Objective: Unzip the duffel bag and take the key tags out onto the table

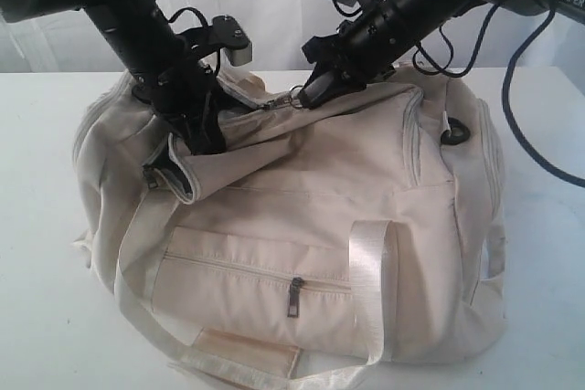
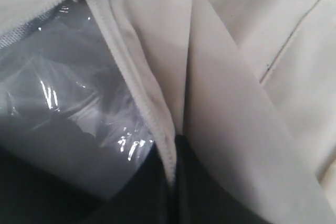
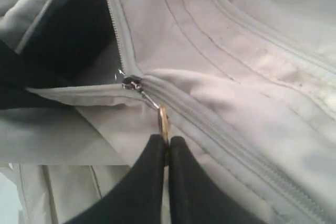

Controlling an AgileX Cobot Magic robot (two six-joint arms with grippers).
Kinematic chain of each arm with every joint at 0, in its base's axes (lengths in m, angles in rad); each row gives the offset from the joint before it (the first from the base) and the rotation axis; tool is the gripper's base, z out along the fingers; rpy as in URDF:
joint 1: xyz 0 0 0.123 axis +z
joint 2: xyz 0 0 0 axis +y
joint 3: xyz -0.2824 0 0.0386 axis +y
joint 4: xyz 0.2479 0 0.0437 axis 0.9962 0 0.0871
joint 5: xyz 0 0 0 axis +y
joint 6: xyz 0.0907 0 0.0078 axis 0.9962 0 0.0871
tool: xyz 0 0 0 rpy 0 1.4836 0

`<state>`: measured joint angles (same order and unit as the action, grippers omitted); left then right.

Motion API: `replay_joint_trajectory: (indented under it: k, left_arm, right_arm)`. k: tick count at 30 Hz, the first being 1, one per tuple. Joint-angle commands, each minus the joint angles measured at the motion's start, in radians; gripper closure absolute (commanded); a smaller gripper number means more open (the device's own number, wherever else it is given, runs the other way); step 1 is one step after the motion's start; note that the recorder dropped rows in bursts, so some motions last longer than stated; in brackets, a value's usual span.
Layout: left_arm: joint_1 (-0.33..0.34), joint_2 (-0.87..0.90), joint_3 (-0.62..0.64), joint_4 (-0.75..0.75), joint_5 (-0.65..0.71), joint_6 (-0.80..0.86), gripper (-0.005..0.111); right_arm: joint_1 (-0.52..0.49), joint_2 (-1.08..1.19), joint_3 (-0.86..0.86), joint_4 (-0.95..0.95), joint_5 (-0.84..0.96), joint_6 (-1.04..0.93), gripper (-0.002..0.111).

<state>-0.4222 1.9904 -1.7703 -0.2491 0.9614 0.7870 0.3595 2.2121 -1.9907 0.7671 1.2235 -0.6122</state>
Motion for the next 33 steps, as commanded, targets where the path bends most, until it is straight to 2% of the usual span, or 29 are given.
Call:
replay_joint_trajectory:
  k: [1, 15, 27, 33]
  left_arm:
    - [0.001, -0.014, 0.044, 0.03, 0.028, -0.008, 0.107]
    - [0.001, -0.046, 0.049, 0.037, -0.027, -0.027, 0.107]
    - [0.003, -0.098, 0.049, 0.108, -0.054, -0.053, 0.107]
    - [0.003, -0.144, 0.049, 0.108, -0.094, -0.051, 0.107]
  right_arm:
    - [-0.052, 0.0, 0.002, -0.01, -0.002, 0.015, 0.108]
    - [-0.161, 0.0, 0.002, -0.025, -0.002, 0.041, 0.108]
    - [-0.18, 0.0, 0.002, -0.062, -0.005, 0.072, 0.108]
    - [-0.18, 0.0, 0.002, 0.061, -0.003, 0.047, 0.108]
